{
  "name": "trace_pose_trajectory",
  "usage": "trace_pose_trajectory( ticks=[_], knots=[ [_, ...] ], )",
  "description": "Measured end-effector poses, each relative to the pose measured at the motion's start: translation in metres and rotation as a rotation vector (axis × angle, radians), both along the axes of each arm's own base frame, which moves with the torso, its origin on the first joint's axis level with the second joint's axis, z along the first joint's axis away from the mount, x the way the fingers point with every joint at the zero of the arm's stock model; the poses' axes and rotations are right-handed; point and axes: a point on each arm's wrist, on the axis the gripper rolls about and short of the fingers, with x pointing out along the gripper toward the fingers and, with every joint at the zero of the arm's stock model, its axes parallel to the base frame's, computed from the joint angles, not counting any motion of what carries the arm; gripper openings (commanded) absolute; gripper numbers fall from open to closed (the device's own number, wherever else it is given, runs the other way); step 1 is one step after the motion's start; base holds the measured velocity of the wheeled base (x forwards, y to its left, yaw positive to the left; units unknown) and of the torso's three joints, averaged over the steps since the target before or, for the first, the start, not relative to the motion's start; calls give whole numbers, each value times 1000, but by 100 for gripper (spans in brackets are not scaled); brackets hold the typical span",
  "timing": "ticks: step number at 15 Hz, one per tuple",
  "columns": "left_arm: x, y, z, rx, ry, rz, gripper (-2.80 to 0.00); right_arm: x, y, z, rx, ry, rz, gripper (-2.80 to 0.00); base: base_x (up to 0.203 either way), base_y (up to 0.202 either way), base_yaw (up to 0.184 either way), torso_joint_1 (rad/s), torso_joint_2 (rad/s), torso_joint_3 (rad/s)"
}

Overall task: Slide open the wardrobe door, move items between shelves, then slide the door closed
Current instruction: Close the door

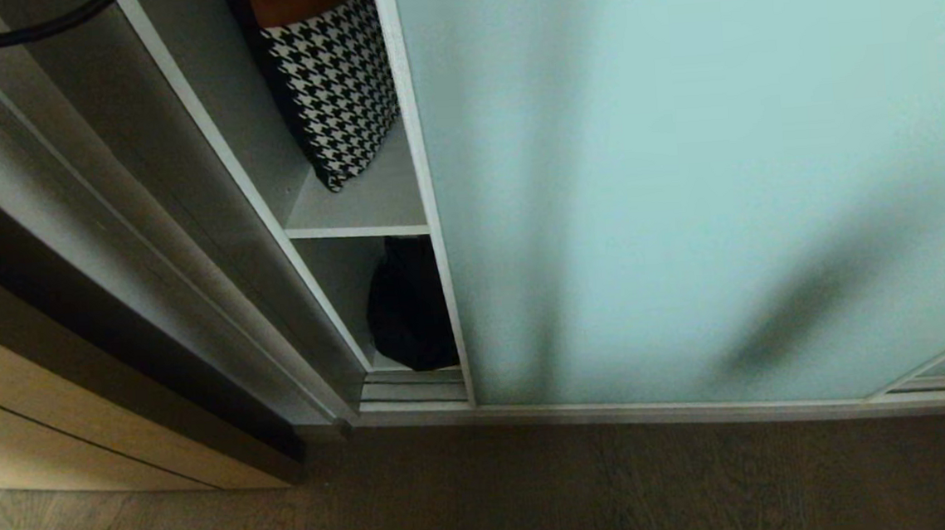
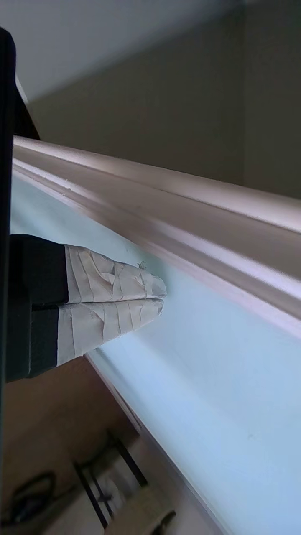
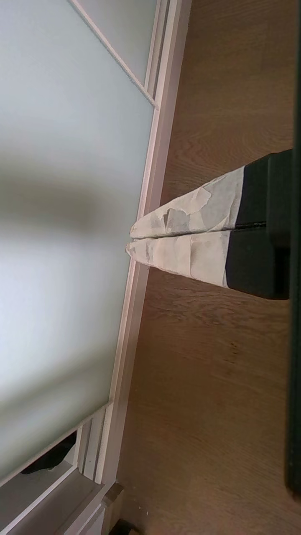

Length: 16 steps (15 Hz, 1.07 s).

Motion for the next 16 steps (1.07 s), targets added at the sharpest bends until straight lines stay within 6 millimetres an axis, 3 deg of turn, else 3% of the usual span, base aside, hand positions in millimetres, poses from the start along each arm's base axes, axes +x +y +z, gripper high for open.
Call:
trace_pose_trajectory(
  ticks=[4,16],
  knots=[
    [-6,4,4,-8,-11,8,-280,0,0,0,0,0,0,-280,0,0,0,0,0,0],
    [-45,43,29,-74,-91,218,-280,0,0,0,0,0,0,-280,0,0,0,0,0,0]
  ],
)
